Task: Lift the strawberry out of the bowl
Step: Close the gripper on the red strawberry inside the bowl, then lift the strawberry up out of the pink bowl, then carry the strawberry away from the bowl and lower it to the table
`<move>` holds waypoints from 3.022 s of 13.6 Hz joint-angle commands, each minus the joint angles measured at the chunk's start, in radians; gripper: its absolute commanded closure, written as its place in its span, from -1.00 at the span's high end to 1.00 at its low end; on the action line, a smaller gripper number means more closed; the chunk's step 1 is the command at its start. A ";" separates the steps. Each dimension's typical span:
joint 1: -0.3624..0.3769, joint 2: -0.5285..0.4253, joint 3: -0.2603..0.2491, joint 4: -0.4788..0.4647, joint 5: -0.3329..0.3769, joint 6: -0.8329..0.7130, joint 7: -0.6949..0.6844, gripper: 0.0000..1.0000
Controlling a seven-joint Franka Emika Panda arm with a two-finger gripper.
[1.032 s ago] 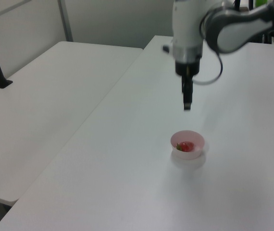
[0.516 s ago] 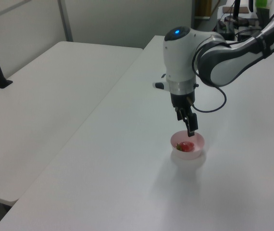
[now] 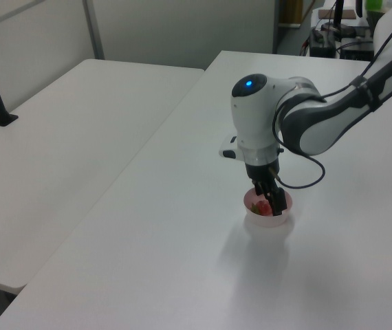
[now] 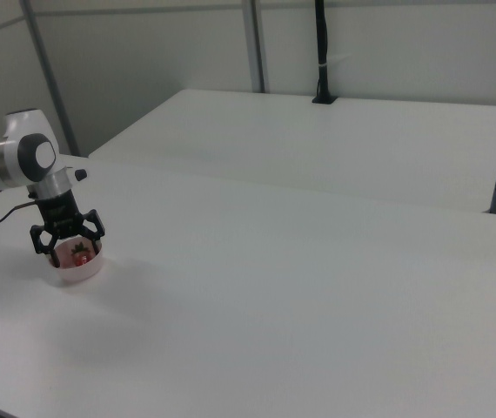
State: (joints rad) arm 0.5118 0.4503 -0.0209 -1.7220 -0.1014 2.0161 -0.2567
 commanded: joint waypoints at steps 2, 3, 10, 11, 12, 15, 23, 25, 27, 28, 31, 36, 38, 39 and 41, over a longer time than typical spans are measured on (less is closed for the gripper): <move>0.034 0.005 -0.014 -0.013 -0.014 0.038 0.007 0.57; 0.036 0.005 -0.014 -0.013 -0.015 0.039 0.010 0.43; 0.036 0.001 -0.014 -0.008 -0.014 0.038 0.016 -0.15; 0.036 -0.004 -0.014 -0.007 -0.012 0.036 0.022 -0.20; 0.036 -0.008 -0.014 -0.004 -0.009 0.035 0.024 -0.30; 0.034 -0.034 -0.014 -0.002 -0.001 0.024 0.028 -0.34; -0.247 -0.232 0.030 0.114 0.069 -0.201 0.051 -0.31; -0.349 -0.242 0.029 0.116 0.062 -0.208 0.053 -0.31; -0.433 -0.233 0.016 0.114 0.055 -0.206 0.053 -0.31; -0.443 -0.222 0.001 0.111 0.054 -0.200 0.051 -0.31; -0.432 -0.154 -0.079 0.101 0.054 -0.174 0.036 -0.31; -0.414 -0.030 -0.082 0.010 0.054 0.027 0.083 -0.28; -0.415 -0.006 -0.082 -0.005 0.052 0.047 0.079 -0.09; -0.418 -0.005 -0.082 -0.005 0.054 0.047 0.079 0.21; -0.418 -0.013 -0.082 -0.004 0.055 0.042 0.089 1.00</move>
State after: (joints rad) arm 0.0818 0.4637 -0.0892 -1.7077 -0.0540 2.0405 -0.1869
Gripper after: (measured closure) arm 0.471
